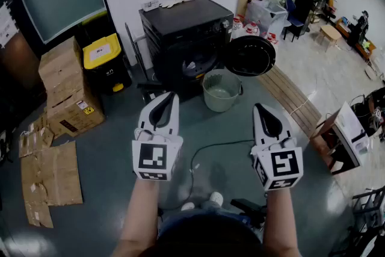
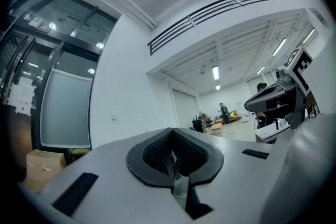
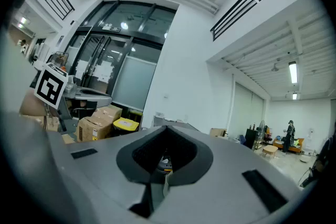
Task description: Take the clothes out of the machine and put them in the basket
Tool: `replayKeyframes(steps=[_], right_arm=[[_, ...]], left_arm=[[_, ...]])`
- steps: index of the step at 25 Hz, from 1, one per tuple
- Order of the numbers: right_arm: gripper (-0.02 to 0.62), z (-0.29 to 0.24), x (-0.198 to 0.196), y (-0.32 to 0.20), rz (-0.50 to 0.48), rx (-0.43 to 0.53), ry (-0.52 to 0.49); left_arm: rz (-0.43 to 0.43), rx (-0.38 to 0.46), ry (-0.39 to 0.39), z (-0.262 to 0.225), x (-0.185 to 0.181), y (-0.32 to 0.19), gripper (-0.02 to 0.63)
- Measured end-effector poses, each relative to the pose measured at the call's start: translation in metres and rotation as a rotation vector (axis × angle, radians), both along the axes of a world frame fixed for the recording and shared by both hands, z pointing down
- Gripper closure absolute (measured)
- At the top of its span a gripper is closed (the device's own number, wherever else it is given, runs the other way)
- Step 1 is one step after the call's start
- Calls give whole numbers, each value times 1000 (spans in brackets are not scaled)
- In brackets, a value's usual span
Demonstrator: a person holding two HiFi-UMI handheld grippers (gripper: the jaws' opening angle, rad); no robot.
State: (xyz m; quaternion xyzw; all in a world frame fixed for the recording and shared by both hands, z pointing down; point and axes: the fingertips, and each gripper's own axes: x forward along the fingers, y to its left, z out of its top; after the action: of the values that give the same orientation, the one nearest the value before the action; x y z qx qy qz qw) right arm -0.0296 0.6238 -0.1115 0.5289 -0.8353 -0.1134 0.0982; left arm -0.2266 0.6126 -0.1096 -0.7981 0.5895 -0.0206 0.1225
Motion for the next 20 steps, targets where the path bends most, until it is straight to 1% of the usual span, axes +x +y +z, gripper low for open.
replayKeyframes(steps=[3, 5, 7, 9, 11, 13, 14, 15, 16, 17, 20], right_arm=[[595, -3, -9, 5, -3, -2, 15], [595, -6, -15, 8, -3, -4, 3], [595, -7, -19, 12, 2, -7, -14], [595, -6, -22, 17, 12, -3, -21], [595, -3, -26, 19, 34, -7, -27], [595, 5, -28, 18, 72, -36, -29], [595, 9, -30, 18, 82, -57, -35], [549, 14, -34, 17, 75, -79, -51], [318, 17, -37, 17, 61, -98, -75], [140, 19, -40, 17, 54, -108, -104], [107, 23, -38, 14, 89, -116, -150]], left_arm=[[2, 11, -18, -2, -7, 5, 603], [7, 21, -38, -4, -10, 8, 603], [17, 16, -65, -2, -10, 11, 603], [30, 7, -75, 2, -11, 15, 603], [46, -15, -70, 8, -15, 16, 603], [56, -57, -51, 18, -23, 15, 601], [57, -79, -35, 22, -28, 14, 583], [59, -99, -17, 26, -33, 13, 479], [56, -112, 3, 29, -37, 11, 277], [41, -113, 22, 30, -43, 9, 115], [-17, -95, 51, 28, -61, 3, 86]])
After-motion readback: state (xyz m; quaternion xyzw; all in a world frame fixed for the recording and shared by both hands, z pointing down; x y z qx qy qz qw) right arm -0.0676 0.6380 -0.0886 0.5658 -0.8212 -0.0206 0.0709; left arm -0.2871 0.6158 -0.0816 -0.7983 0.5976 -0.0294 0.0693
